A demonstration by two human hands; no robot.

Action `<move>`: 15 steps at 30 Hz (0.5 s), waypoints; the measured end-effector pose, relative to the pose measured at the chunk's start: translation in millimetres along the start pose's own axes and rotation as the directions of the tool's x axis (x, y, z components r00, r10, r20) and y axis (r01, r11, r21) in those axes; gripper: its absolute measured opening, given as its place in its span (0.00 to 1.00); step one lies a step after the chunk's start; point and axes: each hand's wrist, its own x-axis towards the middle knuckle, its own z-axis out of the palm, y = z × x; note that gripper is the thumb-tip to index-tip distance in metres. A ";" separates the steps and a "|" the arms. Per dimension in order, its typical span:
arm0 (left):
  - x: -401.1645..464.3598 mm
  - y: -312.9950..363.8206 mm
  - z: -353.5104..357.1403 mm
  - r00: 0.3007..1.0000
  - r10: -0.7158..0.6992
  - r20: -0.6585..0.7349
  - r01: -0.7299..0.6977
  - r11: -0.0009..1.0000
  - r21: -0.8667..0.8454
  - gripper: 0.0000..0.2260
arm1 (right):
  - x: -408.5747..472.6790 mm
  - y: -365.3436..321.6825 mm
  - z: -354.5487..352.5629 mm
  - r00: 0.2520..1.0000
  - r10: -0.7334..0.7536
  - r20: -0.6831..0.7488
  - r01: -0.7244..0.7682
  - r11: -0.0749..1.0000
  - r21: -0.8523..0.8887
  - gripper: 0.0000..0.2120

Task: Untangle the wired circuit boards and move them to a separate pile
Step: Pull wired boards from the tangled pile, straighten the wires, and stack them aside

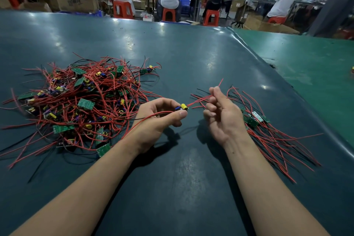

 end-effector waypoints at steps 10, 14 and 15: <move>0.9 0.8 -2.8 0.990 -0.096 0.101 0.110 0.984 -0.141 0.05 | -3.0 -0.9 -0.1 0.995 -0.009 0.097 0.024 0.987 -0.157 0.08; 1.4 0.8 -5.4 0.988 -0.104 0.112 0.124 0.976 -0.180 0.03 | -4.7 -4.3 2.0 0.988 0.049 0.145 -0.049 0.999 -0.003 0.07; 2.0 0.7 -6.1 0.988 -0.106 0.116 0.127 0.974 -0.188 0.03 | -5.6 -5.7 2.1 0.982 0.070 0.174 -0.076 0.997 0.027 0.06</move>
